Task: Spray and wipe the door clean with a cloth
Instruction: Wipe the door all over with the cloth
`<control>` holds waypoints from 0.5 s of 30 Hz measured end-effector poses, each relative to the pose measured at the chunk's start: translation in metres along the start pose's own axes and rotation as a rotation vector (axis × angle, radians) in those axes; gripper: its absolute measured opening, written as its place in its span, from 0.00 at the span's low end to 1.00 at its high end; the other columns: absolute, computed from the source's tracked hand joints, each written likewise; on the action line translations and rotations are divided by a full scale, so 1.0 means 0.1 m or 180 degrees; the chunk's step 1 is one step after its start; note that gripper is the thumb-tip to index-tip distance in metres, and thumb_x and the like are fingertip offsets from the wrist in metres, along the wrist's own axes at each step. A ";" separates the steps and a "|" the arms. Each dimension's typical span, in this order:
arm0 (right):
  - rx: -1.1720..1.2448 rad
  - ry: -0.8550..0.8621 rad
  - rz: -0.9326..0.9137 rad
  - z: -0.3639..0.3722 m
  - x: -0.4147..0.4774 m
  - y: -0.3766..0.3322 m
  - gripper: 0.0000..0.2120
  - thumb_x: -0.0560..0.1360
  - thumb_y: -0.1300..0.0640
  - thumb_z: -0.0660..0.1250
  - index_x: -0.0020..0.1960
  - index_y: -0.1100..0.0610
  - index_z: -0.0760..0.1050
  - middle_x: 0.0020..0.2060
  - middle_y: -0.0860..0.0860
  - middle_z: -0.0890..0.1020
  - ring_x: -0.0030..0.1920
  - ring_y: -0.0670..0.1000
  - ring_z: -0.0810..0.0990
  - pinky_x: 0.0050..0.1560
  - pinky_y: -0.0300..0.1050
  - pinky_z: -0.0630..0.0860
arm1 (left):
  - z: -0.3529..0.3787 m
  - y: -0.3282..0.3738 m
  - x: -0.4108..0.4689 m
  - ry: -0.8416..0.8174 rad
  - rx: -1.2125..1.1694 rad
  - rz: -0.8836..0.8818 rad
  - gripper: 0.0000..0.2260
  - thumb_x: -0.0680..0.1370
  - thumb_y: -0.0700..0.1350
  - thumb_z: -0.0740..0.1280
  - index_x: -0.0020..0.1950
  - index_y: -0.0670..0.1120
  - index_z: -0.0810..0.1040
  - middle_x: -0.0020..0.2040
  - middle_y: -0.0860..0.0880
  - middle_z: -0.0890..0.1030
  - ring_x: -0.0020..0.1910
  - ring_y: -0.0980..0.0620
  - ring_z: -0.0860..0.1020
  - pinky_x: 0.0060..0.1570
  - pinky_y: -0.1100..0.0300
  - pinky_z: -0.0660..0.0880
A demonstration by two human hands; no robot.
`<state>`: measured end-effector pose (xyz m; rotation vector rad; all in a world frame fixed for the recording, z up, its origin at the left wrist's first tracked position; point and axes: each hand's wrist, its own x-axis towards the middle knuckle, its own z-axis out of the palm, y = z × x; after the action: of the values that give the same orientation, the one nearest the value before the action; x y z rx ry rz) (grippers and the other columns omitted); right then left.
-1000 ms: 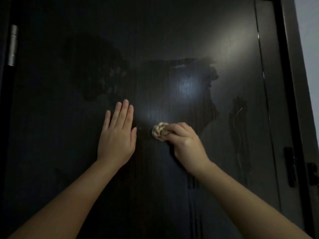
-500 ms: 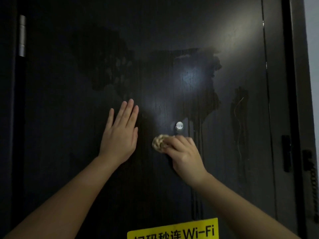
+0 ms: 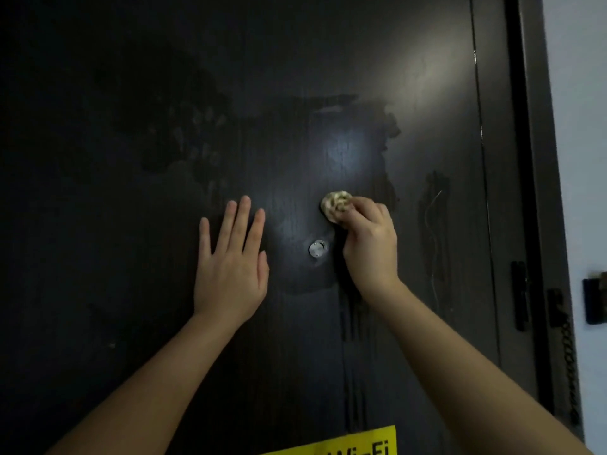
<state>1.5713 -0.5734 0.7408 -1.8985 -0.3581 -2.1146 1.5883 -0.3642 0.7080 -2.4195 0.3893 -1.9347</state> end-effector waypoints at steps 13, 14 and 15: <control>-0.0007 -0.0189 0.0118 -0.15 -0.56 0.24 0.16 0.68 0.73 0.62 0.50 0.62 0.82 0.51 0.57 0.80 0.48 0.59 0.75 0.50 0.44 0.72 | 0.01 0.00 -0.01 0.0080 -0.0032 -0.0008 0.27 0.79 0.50 0.49 0.78 0.44 0.54 0.79 0.44 0.51 0.78 0.46 0.48 0.74 0.41 0.48; -0.0020 -0.0430 -0.0135 -0.21 -0.86 0.23 0.16 0.68 0.72 0.60 0.51 0.62 0.82 0.52 0.57 0.80 0.49 0.58 0.75 0.51 0.45 0.73 | 0.01 0.00 -0.01 0.0080 -0.0044 0.0005 0.27 0.79 0.50 0.49 0.78 0.44 0.54 0.79 0.44 0.51 0.78 0.46 0.48 0.74 0.41 0.48; -0.0047 -0.0639 -0.0335 -0.29 -1.12 0.24 0.16 0.69 0.70 0.59 0.50 0.63 0.82 0.52 0.57 0.80 0.50 0.58 0.75 0.51 0.48 0.74 | 0.01 0.00 -0.02 0.0076 -0.0040 0.0007 0.27 0.79 0.50 0.48 0.78 0.44 0.54 0.79 0.44 0.50 0.78 0.46 0.48 0.74 0.41 0.47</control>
<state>1.5640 -0.6017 0.6264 -2.1511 -0.4960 -1.9987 1.5892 -0.3640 0.7060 -2.4044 0.4060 -1.9679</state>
